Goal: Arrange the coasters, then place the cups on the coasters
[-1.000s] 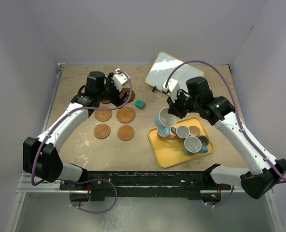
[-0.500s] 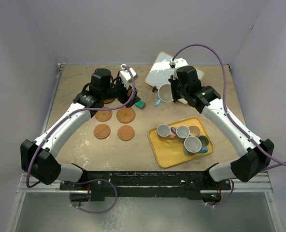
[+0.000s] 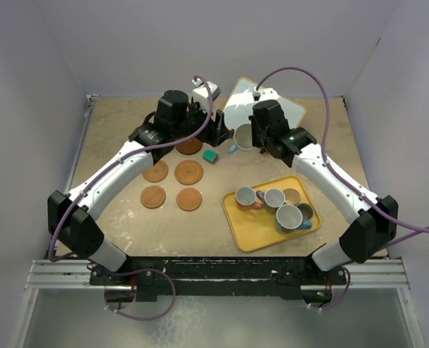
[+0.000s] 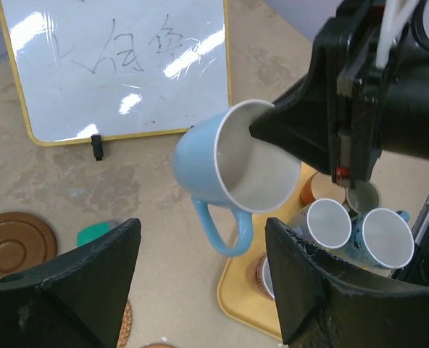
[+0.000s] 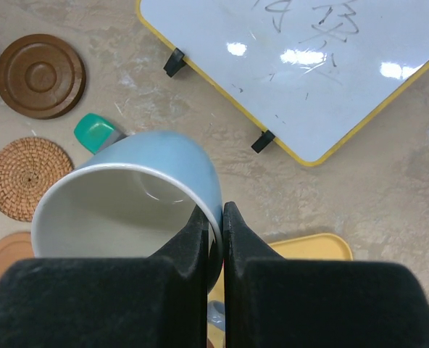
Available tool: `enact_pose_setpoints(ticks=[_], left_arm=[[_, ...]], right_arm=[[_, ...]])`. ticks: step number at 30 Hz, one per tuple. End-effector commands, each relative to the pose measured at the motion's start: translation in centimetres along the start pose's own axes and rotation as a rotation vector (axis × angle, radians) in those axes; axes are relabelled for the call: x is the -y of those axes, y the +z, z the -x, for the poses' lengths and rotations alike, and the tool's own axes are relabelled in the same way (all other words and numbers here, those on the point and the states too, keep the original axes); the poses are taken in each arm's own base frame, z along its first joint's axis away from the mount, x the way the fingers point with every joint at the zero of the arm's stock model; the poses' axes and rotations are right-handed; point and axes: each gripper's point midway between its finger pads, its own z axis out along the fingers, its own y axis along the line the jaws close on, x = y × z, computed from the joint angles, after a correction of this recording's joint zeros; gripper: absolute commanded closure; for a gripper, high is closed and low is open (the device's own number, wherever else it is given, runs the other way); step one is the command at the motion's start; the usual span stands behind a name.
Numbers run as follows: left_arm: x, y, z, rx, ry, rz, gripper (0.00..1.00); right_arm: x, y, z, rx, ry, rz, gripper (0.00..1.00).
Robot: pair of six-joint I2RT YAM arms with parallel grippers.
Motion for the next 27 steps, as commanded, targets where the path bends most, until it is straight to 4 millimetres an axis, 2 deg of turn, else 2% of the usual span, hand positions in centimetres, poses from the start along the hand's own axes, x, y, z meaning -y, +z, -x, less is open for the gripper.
enact_pose_setpoints(ticks=[1, 10, 21, 27], left_arm=[[0.0, 1.4, 2.5, 0.055, -0.093, 0.051, 0.34], [-1.3, 4.0, 0.3, -0.025, -0.193, 0.125, 0.39], [-1.5, 6.3, -2.2, -0.103, -0.205, 0.153, 0.59], [-1.5, 6.8, -2.9, -0.129, -0.207, 0.147, 0.68]], right_arm=[[-1.0, -1.1, 4.8, 0.158, 0.102, -0.001, 1.00], [-1.8, -1.2, 4.9, 0.162, 0.103, 0.002, 1.00], [-3.0, -1.9, 5.2, 0.176, 0.085, 0.027, 1.00], [-3.7, -2.1, 5.4, 0.179, 0.078, 0.042, 1.00]])
